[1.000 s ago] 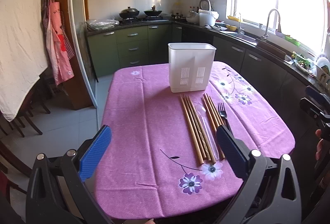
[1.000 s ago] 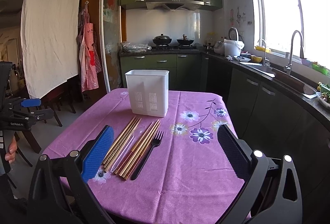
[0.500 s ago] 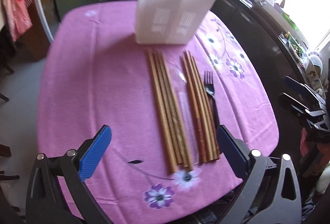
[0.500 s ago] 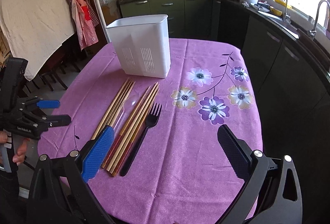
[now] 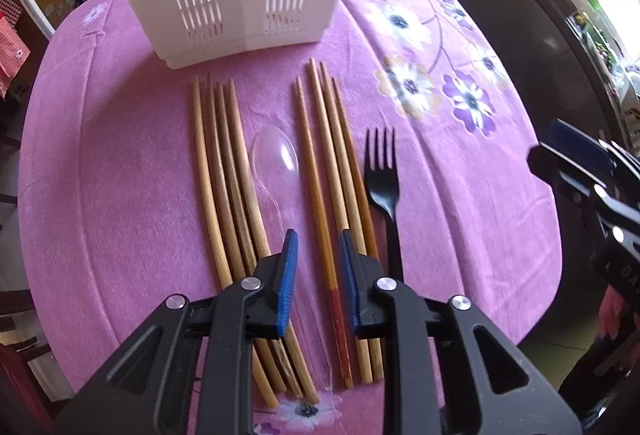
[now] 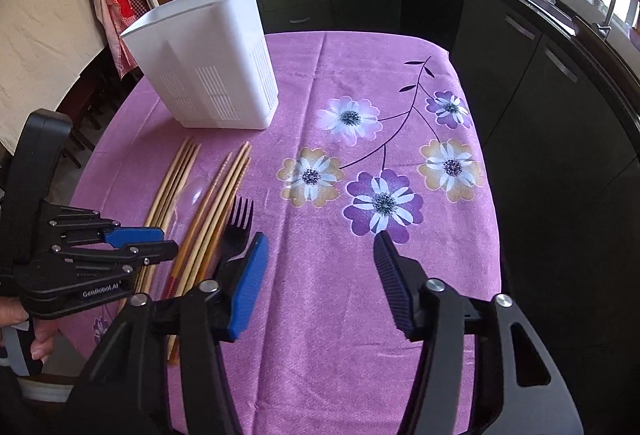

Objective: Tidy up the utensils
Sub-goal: 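Grasp the clear plastic spoon with the left gripper while the right tool moves toward the black fork, then lift the spoon with the left gripper while the right gripper grasps the black fork, then drop the spoon into the white holder with the left gripper while the right gripper carries the fork, then lower the black fork into the white holder and open the right gripper, then grasp a single wooden chopstick with the left gripper, then lift the chopstick with the left gripper while the right gripper grasps another chopstick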

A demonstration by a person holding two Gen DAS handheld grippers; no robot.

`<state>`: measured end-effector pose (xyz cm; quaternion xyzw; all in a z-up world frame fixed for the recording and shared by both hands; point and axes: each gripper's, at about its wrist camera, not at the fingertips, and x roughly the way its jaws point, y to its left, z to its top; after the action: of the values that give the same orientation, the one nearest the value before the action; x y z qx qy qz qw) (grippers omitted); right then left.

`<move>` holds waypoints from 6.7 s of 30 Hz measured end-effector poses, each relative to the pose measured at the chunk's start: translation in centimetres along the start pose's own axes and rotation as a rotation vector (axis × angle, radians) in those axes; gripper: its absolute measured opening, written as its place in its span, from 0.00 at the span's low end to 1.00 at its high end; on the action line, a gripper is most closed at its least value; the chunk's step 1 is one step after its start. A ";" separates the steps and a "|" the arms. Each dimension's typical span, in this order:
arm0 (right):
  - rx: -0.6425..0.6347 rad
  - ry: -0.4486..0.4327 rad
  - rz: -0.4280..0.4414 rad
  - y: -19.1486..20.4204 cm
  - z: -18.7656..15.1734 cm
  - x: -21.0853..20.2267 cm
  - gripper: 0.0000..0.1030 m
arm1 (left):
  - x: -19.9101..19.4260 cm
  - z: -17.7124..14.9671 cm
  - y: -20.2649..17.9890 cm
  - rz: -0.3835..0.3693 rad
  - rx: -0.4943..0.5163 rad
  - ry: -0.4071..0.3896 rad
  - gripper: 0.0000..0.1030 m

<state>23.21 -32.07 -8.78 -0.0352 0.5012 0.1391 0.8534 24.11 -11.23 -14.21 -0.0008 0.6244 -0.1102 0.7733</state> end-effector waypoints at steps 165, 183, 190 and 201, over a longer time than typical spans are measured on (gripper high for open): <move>0.067 -0.289 0.103 0.4 -1.6 0.2 0.34 | 0.8 1.5 6.1 0.100 -0.078 -0.105 0.20; 0.051 -0.257 0.100 0.8 -1.5 0.7 0.35 | 0.8 2.6 6.8 0.097 -0.115 -0.113 0.06; 0.029 -0.234 0.111 1.6 -1.1 1.0 0.38 | -3.1 1.3 8.6 0.089 -0.119 -0.214 0.06; 0.033 -0.136 0.181 2.4 0.0 3.4 0.41 | -12.1 -2.4 8.2 0.079 -0.085 -0.448 0.06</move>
<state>24.17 -29.07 -11.55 0.0339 0.4454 0.2091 0.8699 20.75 -0.83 -4.15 -0.0334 0.4407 -0.0507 0.8956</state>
